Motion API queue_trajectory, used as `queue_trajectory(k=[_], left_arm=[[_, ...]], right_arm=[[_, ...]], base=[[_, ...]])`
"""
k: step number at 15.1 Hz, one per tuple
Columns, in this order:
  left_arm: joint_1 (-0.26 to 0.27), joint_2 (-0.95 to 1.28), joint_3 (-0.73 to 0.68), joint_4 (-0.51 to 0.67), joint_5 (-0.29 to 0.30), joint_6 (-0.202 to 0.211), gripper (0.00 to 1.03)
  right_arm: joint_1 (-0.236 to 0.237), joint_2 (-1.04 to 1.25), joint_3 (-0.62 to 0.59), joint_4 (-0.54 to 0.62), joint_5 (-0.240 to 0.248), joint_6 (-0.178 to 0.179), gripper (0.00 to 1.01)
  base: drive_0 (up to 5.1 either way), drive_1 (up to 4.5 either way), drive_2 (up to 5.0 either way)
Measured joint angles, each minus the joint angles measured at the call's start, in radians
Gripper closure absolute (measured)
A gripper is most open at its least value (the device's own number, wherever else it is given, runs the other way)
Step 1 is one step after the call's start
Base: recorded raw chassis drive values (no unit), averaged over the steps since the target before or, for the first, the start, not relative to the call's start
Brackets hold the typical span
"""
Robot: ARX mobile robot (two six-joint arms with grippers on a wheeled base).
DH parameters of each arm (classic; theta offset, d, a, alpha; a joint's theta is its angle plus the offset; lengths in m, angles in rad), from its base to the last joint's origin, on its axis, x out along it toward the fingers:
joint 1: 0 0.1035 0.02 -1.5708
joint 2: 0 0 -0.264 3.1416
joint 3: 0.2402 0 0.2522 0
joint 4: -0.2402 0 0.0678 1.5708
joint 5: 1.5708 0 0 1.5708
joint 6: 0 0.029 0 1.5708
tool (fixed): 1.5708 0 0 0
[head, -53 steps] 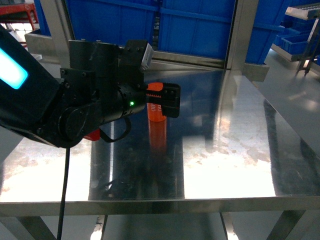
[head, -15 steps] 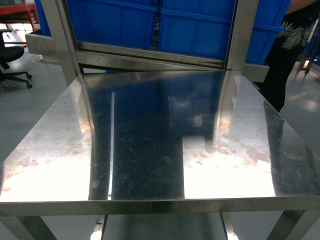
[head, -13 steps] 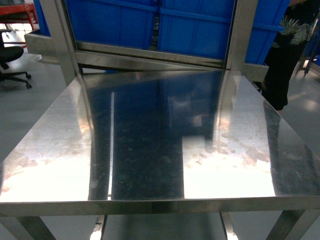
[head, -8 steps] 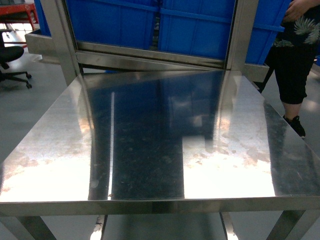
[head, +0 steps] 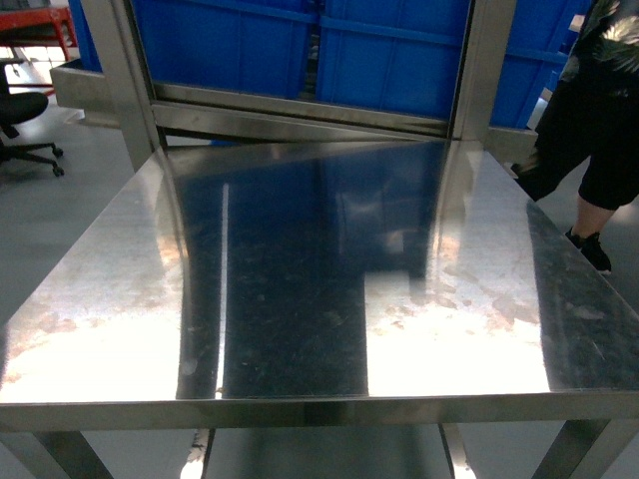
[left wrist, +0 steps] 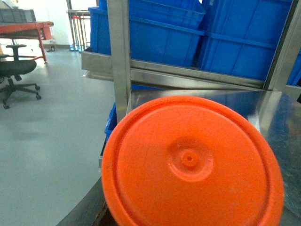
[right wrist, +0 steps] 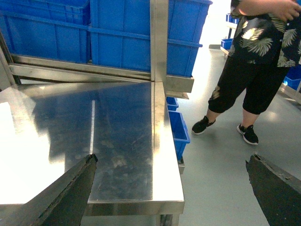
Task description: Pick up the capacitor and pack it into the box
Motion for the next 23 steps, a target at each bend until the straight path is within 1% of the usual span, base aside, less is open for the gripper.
queue_trajectory(k=[2, 7, 8, 9, 10, 12, 13, 23], left_arm=[[0.000, -0.068, 0.000, -0.067, 0.000, 0.000, 0.59], [0.000, -0.161, 0.000, -0.159, 0.000, 0.000, 0.59], [0.000, -0.193, 0.001, -0.202, 0.000, 0.000, 0.59], [0.000, -0.299, 0.000, -0.354, 0.001, 0.000, 0.59], [0.000, -0.329, 0.002, -0.319, 0.002, 0.001, 0.59], [0.000, -0.329, 0.000, -0.349, -0.001, 0.001, 0.59], [0.000, -0.329, 0.000, -0.336, 0.000, 0.001, 0.59], [0.000, -0.329, 0.000, -0.343, 0.000, 0.002, 0.59]], right_arm=[[0.000, 0.000, 0.000, 0.000, 0.000, 0.000, 0.03], [0.000, 0.000, 0.000, 0.000, 0.000, 0.000, 0.03], [0.000, 0.000, 0.000, 0.000, 0.000, 0.000, 0.03], [0.000, 0.000, 0.000, 0.000, 0.000, 0.000, 0.03], [0.000, 0.000, 0.000, -0.001, 0.000, 0.000, 0.03], [0.000, 0.000, 0.000, -0.001, 0.000, 0.000, 0.03], [0.000, 0.000, 0.000, -0.001, 0.000, 0.000, 0.03], [0.000, 0.000, 0.000, 0.000, 0.000, 0.000, 0.03]], base=[[0.0, 0.00, 0.0], [0.0, 0.00, 0.0], [0.0, 0.00, 0.0], [0.0, 0.00, 0.0], [0.0, 0.00, 0.0], [0.0, 0.00, 0.0], [0.0, 0.00, 0.0], [0.0, 0.00, 0.0]])
